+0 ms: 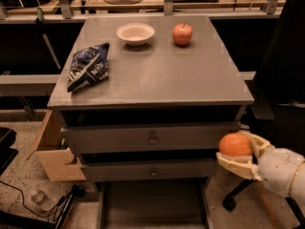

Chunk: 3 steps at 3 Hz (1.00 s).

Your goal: Pick orange from bottom drawer and place on counter

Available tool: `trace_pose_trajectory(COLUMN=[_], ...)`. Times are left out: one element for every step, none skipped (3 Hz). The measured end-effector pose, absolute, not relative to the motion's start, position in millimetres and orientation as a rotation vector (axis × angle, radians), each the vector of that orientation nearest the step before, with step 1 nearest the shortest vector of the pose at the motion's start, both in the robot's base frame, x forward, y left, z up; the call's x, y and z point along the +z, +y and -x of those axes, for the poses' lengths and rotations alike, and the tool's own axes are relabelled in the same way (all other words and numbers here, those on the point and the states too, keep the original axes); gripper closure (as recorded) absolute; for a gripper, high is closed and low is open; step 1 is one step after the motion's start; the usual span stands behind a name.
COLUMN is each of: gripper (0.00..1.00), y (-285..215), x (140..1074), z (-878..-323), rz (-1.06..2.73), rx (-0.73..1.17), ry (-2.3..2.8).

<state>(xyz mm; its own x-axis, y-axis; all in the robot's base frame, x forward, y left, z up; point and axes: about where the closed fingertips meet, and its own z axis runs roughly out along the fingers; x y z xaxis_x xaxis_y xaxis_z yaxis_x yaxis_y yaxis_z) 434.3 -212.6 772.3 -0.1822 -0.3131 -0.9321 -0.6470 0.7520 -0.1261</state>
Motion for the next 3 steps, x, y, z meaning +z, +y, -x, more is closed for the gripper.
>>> trace_pose_trajectory(gripper=[1.0,1.0,1.0], y=[-225,-226,-213], x=[825,866,895], z=[-460,-502,-558], rz=[0.773,0.828,0.899], rx=[0.329,0.341,0.392], ry=[1.777,1.745,1.687])
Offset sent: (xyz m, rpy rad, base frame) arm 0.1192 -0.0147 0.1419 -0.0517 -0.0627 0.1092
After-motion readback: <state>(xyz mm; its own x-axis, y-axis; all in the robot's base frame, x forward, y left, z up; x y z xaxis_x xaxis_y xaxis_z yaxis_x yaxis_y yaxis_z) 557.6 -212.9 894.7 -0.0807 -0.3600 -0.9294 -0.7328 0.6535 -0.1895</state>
